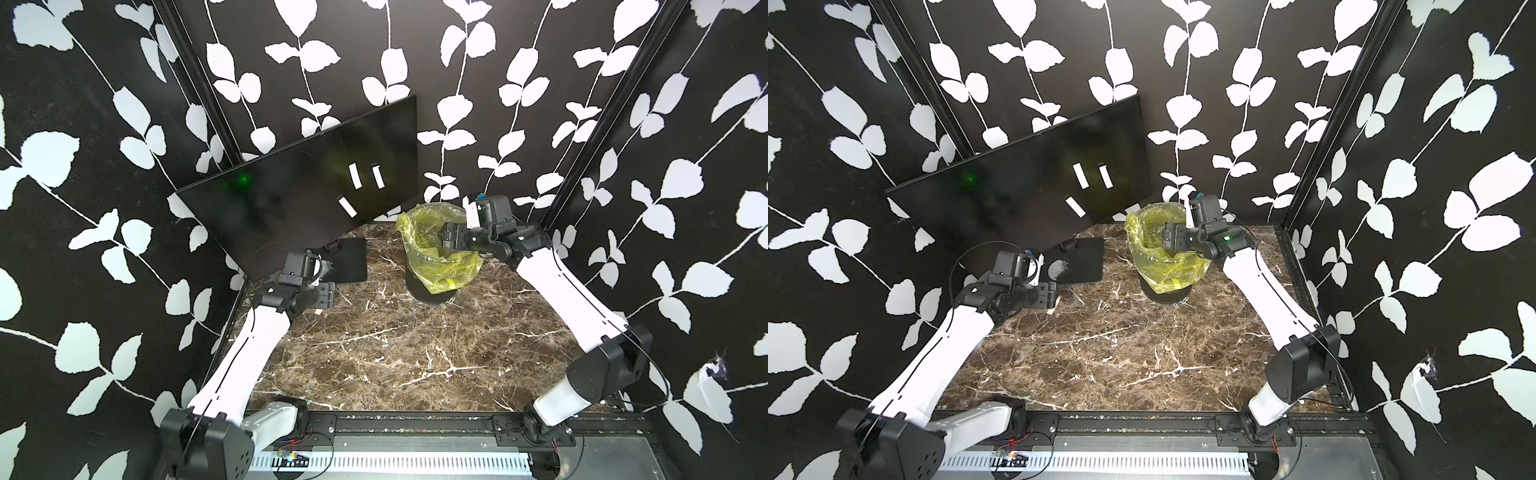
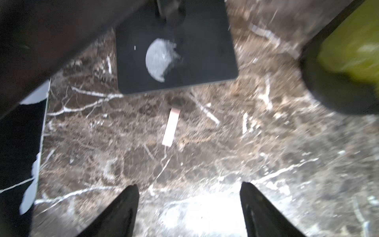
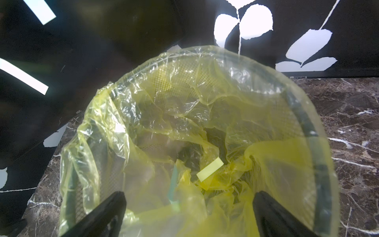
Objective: Remove the sticky note from the monitor
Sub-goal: Pick up the sticky note from the center of the board.
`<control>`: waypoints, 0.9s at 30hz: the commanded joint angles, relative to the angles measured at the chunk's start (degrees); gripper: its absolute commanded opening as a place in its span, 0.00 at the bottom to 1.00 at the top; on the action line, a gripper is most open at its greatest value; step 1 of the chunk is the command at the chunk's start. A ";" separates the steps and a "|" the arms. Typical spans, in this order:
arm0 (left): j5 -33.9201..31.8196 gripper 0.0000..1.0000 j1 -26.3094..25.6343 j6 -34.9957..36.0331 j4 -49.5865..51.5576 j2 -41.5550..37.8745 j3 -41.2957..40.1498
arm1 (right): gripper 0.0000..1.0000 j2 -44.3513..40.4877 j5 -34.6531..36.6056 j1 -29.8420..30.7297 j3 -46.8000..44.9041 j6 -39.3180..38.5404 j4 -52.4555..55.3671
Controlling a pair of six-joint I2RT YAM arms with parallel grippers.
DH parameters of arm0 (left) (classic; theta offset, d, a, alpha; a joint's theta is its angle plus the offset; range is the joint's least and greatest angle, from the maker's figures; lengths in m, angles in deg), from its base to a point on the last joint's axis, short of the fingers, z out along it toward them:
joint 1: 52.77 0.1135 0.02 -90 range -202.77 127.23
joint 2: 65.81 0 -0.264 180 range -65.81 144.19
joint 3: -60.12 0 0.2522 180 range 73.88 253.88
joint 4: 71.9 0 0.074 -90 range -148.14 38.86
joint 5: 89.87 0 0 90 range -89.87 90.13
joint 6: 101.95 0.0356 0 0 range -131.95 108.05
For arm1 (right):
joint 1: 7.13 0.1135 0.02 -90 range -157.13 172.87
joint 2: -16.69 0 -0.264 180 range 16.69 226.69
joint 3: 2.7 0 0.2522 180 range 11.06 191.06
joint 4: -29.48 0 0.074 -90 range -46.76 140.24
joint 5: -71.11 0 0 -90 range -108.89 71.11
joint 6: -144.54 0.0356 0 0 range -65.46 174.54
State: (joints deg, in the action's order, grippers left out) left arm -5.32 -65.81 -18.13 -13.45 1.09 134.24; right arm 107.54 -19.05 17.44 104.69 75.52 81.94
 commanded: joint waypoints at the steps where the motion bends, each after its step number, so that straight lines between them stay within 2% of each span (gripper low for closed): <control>1: -2.19 0.79 0.20 3.58 4.41 3.11 0.58 | 0.98 -3.17 0.73 -0.25 -1.53 0.65 -2.32; 4: -0.49 0.77 0.83 3.98 -1.31 5.70 -2.35 | 0.98 -4.40 1.05 -0.28 -3.08 1.23 -3.02; 9: 3.86 0.75 2.09 4.16 -5.65 11.17 -2.41 | 0.98 -5.38 1.70 -0.22 -4.26 1.45 -3.07; 15: 4.57 0.73 5.26 6.45 -7.70 17.39 -1.09 | 0.98 -5.60 2.09 -0.22 -5.02 1.53 -3.49; 18: 3.70 0.71 5.36 7.86 -6.35 20.73 0.45 | 0.98 -5.38 1.84 -0.22 -5.07 1.53 -3.86; 21: 3.26 0.70 5.34 9.35 -10.36 21.57 -1.17 | 0.98 -5.33 1.96 -0.23 -5.03 1.56 -3.94; 27: 2.37 0.69 5.38 12.22 -13.13 25.70 0.49 | 0.98 -5.45 1.71 -0.26 -5.45 1.56 -4.08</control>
State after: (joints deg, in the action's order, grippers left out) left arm -2.43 -60.48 -8.20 -23.61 25.87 133.43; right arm 103.41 -17.65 17.44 99.86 76.35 79.67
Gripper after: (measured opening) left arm 0.692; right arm 0.978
